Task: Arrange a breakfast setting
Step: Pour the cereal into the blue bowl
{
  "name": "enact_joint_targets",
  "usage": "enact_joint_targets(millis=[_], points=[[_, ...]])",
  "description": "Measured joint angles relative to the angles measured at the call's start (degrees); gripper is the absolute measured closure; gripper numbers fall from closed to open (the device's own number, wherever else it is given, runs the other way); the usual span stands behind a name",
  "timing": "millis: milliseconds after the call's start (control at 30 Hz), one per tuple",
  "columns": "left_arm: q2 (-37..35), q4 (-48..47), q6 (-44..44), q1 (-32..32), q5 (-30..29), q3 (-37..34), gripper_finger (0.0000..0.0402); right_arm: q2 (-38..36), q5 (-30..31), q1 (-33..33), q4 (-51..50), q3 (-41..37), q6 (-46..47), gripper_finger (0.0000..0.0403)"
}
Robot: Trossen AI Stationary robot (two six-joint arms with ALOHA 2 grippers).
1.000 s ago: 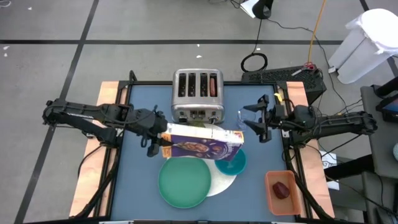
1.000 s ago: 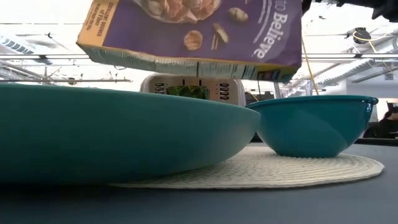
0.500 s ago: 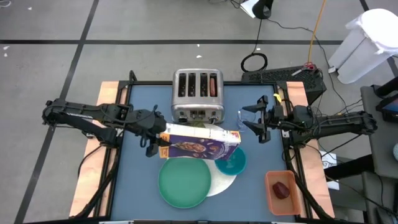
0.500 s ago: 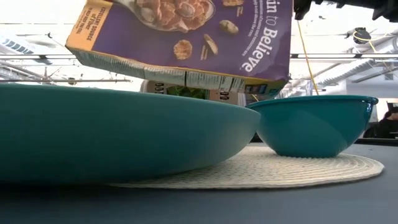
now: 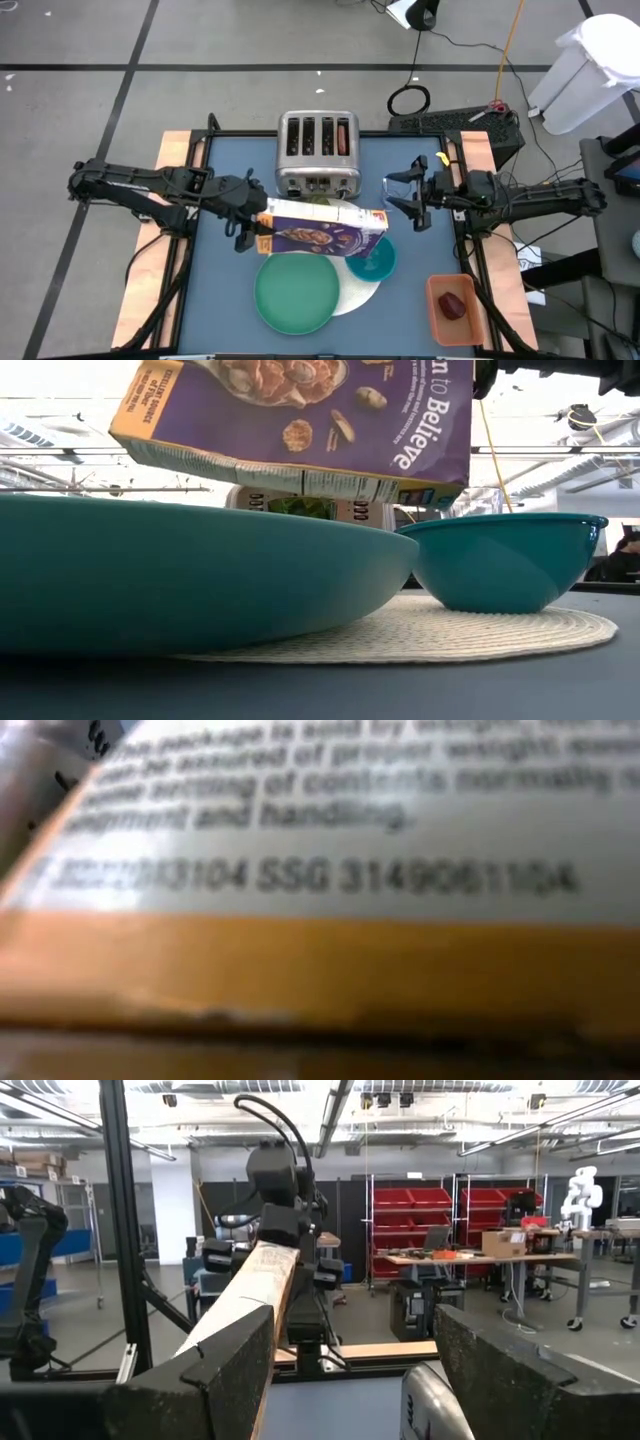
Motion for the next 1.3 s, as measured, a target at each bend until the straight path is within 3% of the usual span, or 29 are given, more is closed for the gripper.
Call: enact_joint_targets(millis=[467, 1300], points=[[0.00, -1.97, 0.67, 0.00, 0.02, 5.30, 0.0227, 0.02, 0.00, 0.00, 0.04, 0.00, -0.23, 0.0135], [2.75, -4.57, 1.07, 0.07, 1.36, 7.09, 0.0227, 0.00, 0.00, 0.00, 0.04, -0.02, -0.23, 0.0135]])
